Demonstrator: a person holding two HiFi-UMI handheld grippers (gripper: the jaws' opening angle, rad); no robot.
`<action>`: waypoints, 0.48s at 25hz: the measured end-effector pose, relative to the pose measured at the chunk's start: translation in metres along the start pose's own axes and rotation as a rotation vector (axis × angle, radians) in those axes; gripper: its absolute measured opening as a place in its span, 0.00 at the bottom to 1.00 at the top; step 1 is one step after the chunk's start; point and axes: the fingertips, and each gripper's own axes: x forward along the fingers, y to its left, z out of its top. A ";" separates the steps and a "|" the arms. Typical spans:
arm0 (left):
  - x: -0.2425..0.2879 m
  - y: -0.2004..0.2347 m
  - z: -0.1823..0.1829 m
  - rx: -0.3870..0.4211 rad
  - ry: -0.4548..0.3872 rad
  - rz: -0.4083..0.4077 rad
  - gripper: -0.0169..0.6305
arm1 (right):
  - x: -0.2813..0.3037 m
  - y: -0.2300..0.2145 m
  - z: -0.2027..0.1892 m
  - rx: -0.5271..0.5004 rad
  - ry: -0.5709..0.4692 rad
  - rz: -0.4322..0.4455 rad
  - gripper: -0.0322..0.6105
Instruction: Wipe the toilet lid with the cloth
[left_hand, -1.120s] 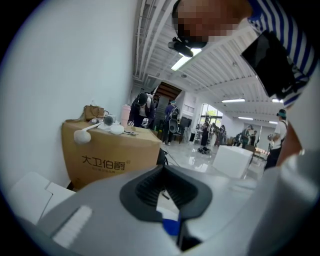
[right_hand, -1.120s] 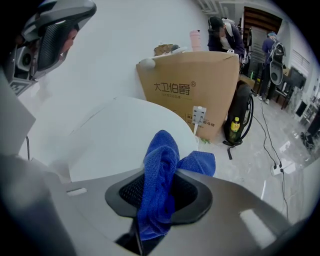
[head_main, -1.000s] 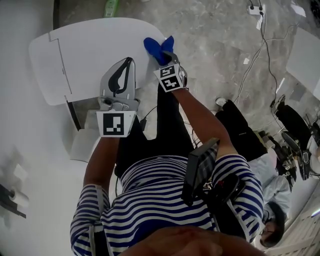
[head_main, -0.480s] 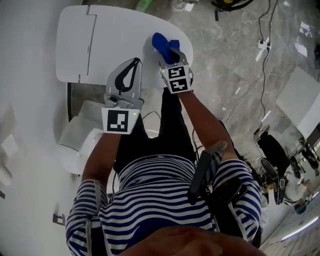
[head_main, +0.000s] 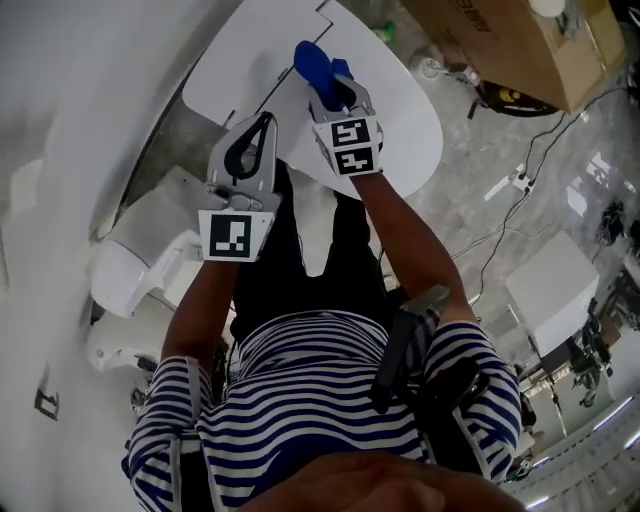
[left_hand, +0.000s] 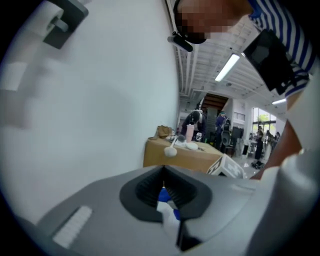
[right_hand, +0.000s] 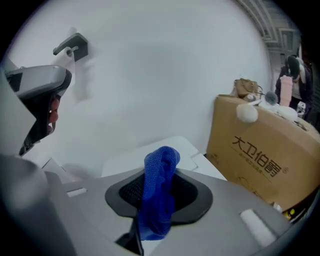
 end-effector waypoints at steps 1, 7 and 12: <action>-0.008 0.016 0.001 -0.007 -0.007 0.026 0.03 | 0.010 0.015 0.014 -0.022 -0.008 0.018 0.23; -0.054 0.100 0.000 -0.052 -0.048 0.161 0.03 | 0.064 0.101 0.087 -0.144 -0.059 0.118 0.23; -0.078 0.138 -0.022 -0.083 -0.008 0.201 0.03 | 0.112 0.157 0.105 -0.196 -0.060 0.168 0.23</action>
